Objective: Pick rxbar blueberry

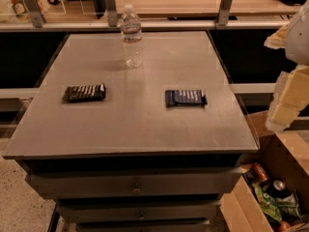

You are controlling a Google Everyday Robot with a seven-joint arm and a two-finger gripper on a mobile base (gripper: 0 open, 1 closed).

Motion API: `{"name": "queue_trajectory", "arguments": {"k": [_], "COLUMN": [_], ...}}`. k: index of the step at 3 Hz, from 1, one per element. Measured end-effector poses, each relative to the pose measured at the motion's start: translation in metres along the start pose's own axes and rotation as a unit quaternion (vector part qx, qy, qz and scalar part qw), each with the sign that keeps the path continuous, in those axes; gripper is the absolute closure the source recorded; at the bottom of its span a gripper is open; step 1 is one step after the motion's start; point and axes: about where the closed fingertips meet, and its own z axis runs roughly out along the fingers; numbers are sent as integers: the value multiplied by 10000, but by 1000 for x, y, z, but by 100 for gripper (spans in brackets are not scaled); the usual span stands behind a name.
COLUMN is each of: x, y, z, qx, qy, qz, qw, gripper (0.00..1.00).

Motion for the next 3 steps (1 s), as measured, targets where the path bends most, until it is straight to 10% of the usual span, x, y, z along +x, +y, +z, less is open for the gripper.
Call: {"name": "queue_trajectory", "arguments": {"k": [3], "x": [-19], "y": [-13], "z": [5], "qx": [173], "qy": [-115], "qz": [-68], "qw": [9998], "gripper": [0]}}
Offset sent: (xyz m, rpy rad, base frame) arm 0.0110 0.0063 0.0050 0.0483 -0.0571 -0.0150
